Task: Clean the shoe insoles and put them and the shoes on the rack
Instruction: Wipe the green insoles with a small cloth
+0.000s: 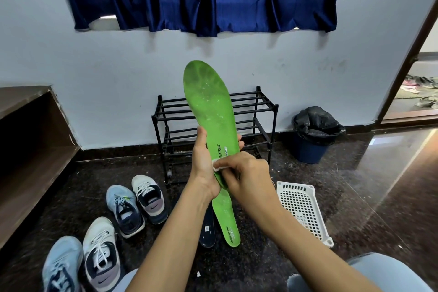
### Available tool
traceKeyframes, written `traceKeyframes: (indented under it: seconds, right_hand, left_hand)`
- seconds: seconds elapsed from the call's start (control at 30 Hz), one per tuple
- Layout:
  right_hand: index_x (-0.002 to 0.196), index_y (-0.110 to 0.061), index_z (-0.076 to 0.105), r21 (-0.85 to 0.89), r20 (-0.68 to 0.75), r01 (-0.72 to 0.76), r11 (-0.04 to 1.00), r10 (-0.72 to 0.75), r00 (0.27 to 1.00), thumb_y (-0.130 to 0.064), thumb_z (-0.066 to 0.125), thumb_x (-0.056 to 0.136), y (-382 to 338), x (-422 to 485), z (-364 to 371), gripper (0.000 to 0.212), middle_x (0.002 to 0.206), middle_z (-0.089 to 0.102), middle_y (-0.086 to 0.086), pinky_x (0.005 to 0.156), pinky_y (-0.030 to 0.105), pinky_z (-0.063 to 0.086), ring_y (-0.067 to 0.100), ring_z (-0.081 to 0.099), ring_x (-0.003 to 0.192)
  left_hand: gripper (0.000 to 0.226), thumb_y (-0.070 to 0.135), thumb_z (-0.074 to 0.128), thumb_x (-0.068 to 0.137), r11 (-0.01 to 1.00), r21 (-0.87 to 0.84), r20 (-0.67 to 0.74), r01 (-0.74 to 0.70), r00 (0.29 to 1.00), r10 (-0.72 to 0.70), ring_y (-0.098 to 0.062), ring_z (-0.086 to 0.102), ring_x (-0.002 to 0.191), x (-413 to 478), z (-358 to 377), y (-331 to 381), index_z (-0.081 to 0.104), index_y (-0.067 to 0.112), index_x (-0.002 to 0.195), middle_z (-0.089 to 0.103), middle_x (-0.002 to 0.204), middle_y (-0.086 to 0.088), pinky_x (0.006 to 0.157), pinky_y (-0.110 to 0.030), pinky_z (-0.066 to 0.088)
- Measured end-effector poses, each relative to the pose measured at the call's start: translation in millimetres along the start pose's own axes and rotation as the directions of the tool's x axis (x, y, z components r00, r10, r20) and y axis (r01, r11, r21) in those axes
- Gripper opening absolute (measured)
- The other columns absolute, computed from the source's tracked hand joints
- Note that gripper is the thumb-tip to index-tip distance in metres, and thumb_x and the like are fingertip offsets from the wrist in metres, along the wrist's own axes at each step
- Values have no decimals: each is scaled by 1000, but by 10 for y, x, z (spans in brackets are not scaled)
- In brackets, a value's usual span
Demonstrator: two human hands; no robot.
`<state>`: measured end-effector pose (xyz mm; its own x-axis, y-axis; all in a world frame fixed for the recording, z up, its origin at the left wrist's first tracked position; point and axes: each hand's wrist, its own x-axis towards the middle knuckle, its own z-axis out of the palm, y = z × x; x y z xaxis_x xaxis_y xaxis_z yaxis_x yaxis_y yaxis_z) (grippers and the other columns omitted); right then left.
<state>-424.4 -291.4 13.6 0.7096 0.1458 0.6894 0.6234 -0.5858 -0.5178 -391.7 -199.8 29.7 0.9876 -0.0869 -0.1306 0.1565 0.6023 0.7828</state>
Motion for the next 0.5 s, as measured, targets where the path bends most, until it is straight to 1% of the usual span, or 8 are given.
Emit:
traceKeyframes:
  seconds: [0.07, 0.13, 0.2, 0.27, 0.33, 0.43, 0.5]
  right_hand:
    - [80, -16, 75, 10, 49, -17, 1000, 16, 999, -3, 62, 68, -10, -64, 12, 22, 77, 72, -2, 74, 11, 42, 11, 64, 72]
    - [81, -17, 76, 16, 89, -37, 999, 35, 995, -5, 63, 70, -23, -122, 20, 21, 78, 73, -3, 73, 11, 43, 13, 65, 71]
    - [82, -18, 76, 12, 116, -54, 998, 52, 992, -5, 63, 70, -32, -154, 18, 21, 79, 73, -2, 72, 12, 43, 14, 66, 69]
    - [81, -18, 76, -1, 123, -57, 998, 56, 991, -6, 62, 70, -26, -137, 16, 21, 79, 73, -2, 73, 14, 44, 16, 66, 70]
    - [82, -17, 76, -15, 110, -64, 998, 65, 992, -7, 61, 71, -18, -91, 1, 21, 78, 72, 0, 73, 17, 45, 17, 66, 72]
    - [82, -15, 75, -29, 70, -49, 998, 51, 996, -4, 61, 70, -9, -52, -30, 22, 76, 70, 1, 71, 13, 41, 18, 65, 70]
    - [82, -17, 75, -16, 81, -58, 998, 59, 995, -6, 61, 70, -2, -57, -64, 22, 76, 70, 0, 71, 13, 43, 15, 64, 70]
  left_hand:
    - [80, 67, 22, 96, 999, -22, -12, -24, 1000, 23, -21, 69, 73, 25, -45, 54, 71, 3, 95, 72, 88, -15, 73, -35, 55]
    - [79, 66, 21, 96, 999, -34, -10, -38, 999, 37, -22, 68, 76, 37, -97, 103, 69, 3, 101, 71, 92, -15, 76, -36, 54]
    - [79, 66, 21, 97, 998, -40, -2, -45, 999, 45, -22, 68, 77, 37, -128, 136, 69, 4, 102, 71, 93, -15, 80, -37, 52]
    - [79, 66, 20, 97, 998, -37, 2, -53, 999, 53, -21, 68, 76, 35, -121, 133, 69, 4, 101, 71, 92, -14, 80, -38, 52]
    - [80, 67, 20, 96, 998, -20, 9, -52, 999, 52, -21, 67, 73, 24, -83, 93, 70, 4, 97, 71, 88, -14, 77, -37, 53]
    - [79, 68, 21, 95, 999, 34, 5, -25, 1000, 25, -21, 68, 75, 3, -23, 7, 70, 6, 95, 72, 88, -13, 73, -35, 54]
    - [79, 68, 22, 95, 999, 42, -3, -16, 1000, 16, -21, 69, 76, 7, -8, -21, 70, 6, 96, 72, 90, -13, 73, -35, 55]
